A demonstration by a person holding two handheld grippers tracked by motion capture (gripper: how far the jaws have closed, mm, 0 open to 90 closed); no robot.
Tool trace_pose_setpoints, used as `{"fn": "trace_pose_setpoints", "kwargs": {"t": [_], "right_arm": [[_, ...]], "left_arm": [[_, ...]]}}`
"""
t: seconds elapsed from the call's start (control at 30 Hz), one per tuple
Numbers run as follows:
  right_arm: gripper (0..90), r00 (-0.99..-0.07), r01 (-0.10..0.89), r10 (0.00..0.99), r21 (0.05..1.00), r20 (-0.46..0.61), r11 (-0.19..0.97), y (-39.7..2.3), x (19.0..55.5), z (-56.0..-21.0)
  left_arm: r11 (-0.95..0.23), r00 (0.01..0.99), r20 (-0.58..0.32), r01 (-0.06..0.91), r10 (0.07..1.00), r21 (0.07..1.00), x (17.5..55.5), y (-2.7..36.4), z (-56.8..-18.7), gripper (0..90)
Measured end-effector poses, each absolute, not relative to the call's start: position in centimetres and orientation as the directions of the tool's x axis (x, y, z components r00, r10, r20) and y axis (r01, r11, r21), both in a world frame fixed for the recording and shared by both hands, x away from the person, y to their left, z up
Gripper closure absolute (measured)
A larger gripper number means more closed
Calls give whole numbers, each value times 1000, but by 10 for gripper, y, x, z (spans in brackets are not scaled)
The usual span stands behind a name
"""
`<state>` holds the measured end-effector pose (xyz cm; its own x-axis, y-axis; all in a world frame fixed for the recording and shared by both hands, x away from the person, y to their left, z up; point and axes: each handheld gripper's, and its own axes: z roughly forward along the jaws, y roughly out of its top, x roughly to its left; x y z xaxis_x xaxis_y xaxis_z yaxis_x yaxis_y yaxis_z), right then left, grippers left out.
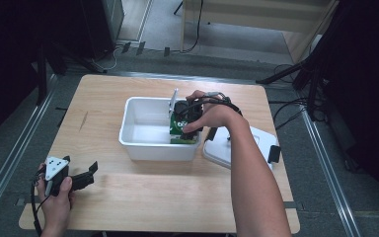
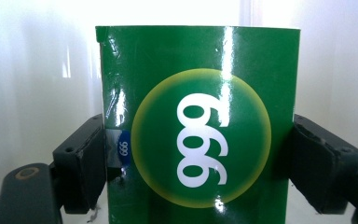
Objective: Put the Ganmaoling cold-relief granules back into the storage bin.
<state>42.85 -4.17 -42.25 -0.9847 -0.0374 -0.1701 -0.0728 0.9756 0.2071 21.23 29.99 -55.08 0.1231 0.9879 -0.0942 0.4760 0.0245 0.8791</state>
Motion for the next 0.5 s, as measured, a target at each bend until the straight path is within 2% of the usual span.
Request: {"fn": "trace_pose_setpoints", "kwargs": {"t": [0.27,0.5], "right_arm": [[147,-989,-46,-21,167,-148,985,-39,428,-425],[150,-986,-13,21,200,-166,980,-43,428,-416]], "left_arm": [[26,124,-96,473,988,881,212,300,-551,29],[28,123,-97,471,988,882,212,300,-551,29]]}}
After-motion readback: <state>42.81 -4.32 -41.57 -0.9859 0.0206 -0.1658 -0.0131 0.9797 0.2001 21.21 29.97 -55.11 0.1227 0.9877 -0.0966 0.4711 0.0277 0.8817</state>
